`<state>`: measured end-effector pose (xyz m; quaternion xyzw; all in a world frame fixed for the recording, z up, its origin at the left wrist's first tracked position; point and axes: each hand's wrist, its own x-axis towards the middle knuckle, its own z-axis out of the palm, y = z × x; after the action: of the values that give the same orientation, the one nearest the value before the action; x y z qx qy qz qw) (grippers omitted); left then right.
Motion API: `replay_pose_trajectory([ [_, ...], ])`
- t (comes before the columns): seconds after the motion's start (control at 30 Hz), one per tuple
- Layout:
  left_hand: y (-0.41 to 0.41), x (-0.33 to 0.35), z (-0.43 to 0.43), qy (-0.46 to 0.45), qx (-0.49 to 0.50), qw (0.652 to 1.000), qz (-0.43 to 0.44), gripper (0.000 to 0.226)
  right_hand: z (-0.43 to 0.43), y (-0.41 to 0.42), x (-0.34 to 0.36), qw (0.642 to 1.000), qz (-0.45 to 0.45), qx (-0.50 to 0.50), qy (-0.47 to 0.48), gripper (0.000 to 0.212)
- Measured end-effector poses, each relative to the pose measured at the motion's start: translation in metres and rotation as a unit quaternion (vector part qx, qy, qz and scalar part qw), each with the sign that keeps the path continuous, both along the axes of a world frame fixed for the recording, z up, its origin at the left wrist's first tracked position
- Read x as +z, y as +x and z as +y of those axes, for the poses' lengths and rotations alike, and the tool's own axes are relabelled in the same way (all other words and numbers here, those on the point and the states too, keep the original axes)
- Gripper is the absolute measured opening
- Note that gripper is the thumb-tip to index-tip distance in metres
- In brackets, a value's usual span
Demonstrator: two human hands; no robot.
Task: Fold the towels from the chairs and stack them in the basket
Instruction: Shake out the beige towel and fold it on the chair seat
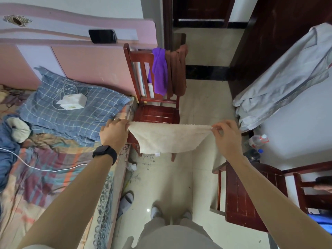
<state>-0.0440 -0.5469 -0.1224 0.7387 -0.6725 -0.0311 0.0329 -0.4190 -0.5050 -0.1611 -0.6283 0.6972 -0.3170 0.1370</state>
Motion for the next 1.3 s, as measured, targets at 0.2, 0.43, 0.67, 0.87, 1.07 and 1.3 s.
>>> replay_pose_trajectory([
  [0.2,0.026,-0.036,0.007,0.047,0.004,0.999,0.020,0.029,-0.003,0.026,-0.033,0.995,-0.041,-0.003,0.085,0.009],
  [0.43,0.061,-0.134,-0.055,0.143,0.072,0.980,0.115,0.029,-0.052,0.067,-0.112,0.986,-0.062,-0.056,0.146,0.008],
  [0.67,0.066,-0.255,-0.191,0.175,0.196,0.883,0.388,0.023,-0.180,0.112,-0.226,0.921,-0.256,-0.203,0.210,0.006],
  [0.87,0.044,-0.339,-0.290,0.111,0.224,0.806,0.537,0.025,-0.297,0.132,-0.322,0.865,-0.378,-0.283,0.172,0.013],
  [1.07,0.052,-0.412,-0.290,0.275,0.110,0.864,0.406,0.061,-0.295,0.138,-0.385,0.879,-0.323,-0.137,0.322,0.076],
  [1.3,0.052,-0.455,-0.179,0.207,0.349,0.859,0.310,0.041,-0.174,0.158,-0.424,0.811,-0.246,-0.258,0.465,0.068],
])
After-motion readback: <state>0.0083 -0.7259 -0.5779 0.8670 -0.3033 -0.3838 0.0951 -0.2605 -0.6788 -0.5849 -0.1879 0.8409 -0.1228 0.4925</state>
